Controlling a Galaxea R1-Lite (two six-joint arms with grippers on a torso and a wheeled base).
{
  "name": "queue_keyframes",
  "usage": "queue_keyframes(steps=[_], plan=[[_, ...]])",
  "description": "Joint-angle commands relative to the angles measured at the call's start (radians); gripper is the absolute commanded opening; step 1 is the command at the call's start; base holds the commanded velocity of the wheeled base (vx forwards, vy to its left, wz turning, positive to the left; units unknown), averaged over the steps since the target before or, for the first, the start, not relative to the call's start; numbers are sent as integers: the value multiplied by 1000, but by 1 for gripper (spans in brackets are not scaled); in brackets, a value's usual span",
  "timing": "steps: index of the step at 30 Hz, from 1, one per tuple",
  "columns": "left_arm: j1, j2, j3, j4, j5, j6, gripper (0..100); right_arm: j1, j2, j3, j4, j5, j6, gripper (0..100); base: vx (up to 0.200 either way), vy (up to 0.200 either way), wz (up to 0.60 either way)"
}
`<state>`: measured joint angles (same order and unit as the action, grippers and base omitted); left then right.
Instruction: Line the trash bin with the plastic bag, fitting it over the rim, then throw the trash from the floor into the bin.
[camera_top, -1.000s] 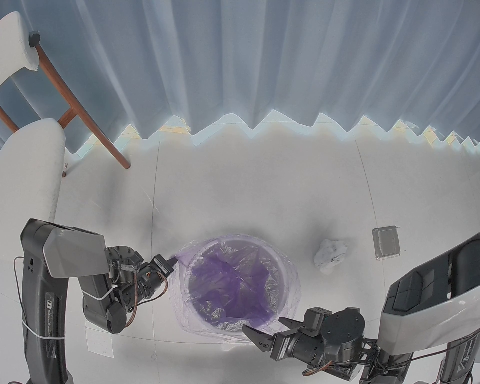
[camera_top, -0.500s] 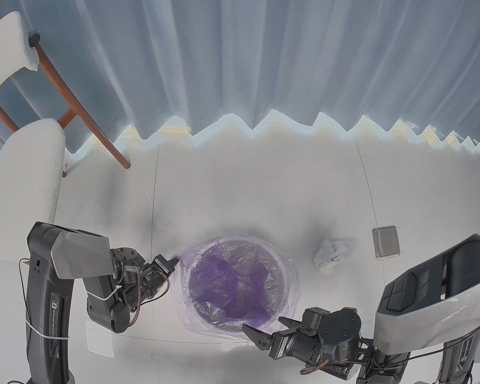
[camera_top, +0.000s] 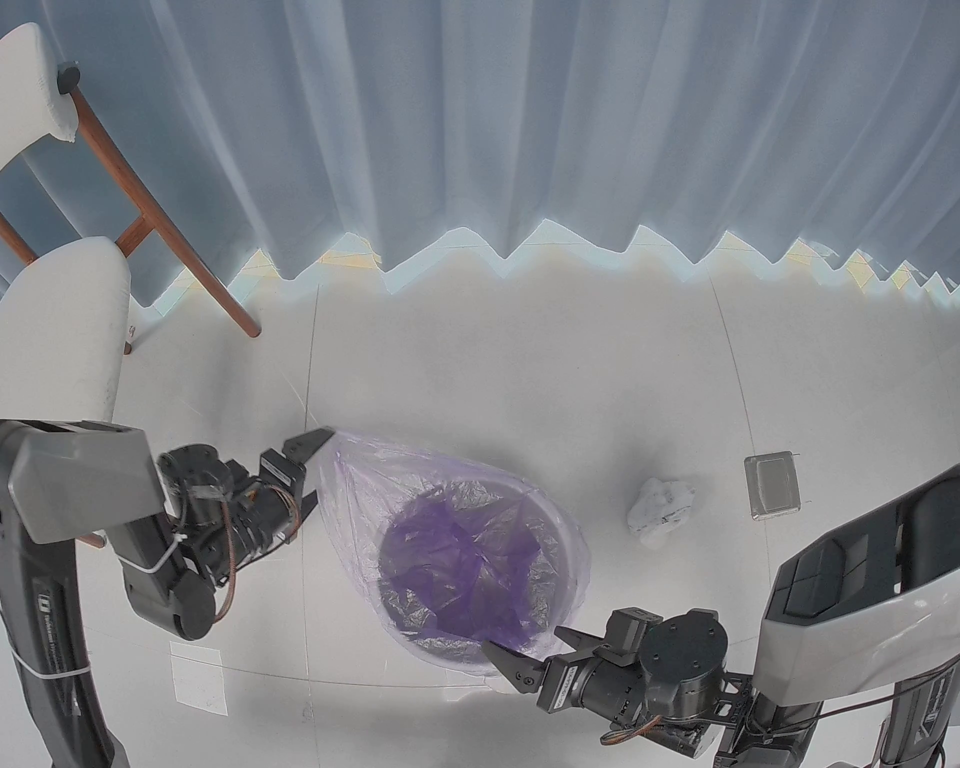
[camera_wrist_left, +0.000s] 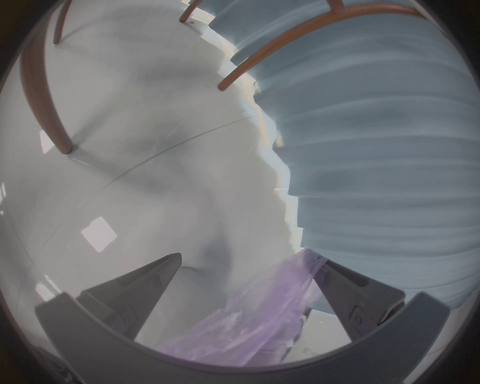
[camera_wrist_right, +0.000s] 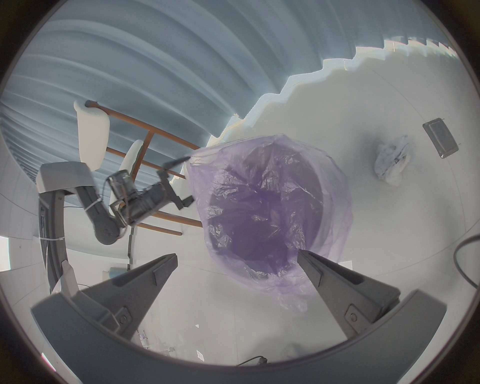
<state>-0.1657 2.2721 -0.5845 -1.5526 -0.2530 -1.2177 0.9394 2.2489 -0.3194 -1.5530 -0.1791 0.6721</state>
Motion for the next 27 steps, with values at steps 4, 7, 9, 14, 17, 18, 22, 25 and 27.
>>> queue_keyframes(steps=[4, 7, 9, 14, 17, 18, 22, 25, 27], plan=[[46, -467, 272, -1, -370, -66, 100, -19, -49, -6, -16, -3, 9, 100, 0, 0, 0], [11, -448, 295, -1, -405, -63, 100, -19, -40, -4, -18, -3, 7, 100, 0, 0, 0], [6, -384, 287, -1, -385, -46, 100, -19, -42, -4, -18, -3, 6, 100, 0, 0, 0], [15, -134, 216, -1, -252, 124, 100, -19, -48, 0, -18, -3, 3, 100, 0, 0, 0], [14, -6, 164, -3, -147, 205, 100, -21, -40, 0, -16, -3, 3, 100, 0, 0, 0], [14, 10, 152, -3, -124, 211, 100, -21, -38, 0, -16, -3, 1, 100, 0, 0, 0], [12, 7, 118, -3, -103, 204, 100, -21, -29, -3, -18, -3, 1, 100, 0, 0, 0], [0, -11, 124, -1, -95, 222, 100, -21, -26, -1, -18, -3, 0, 100, 0, 0, 0], [-11, -2, 118, -1, -81, 233, 100, -21, -26, -1, -18, -5, 0, 100, 0, 0, 0]])
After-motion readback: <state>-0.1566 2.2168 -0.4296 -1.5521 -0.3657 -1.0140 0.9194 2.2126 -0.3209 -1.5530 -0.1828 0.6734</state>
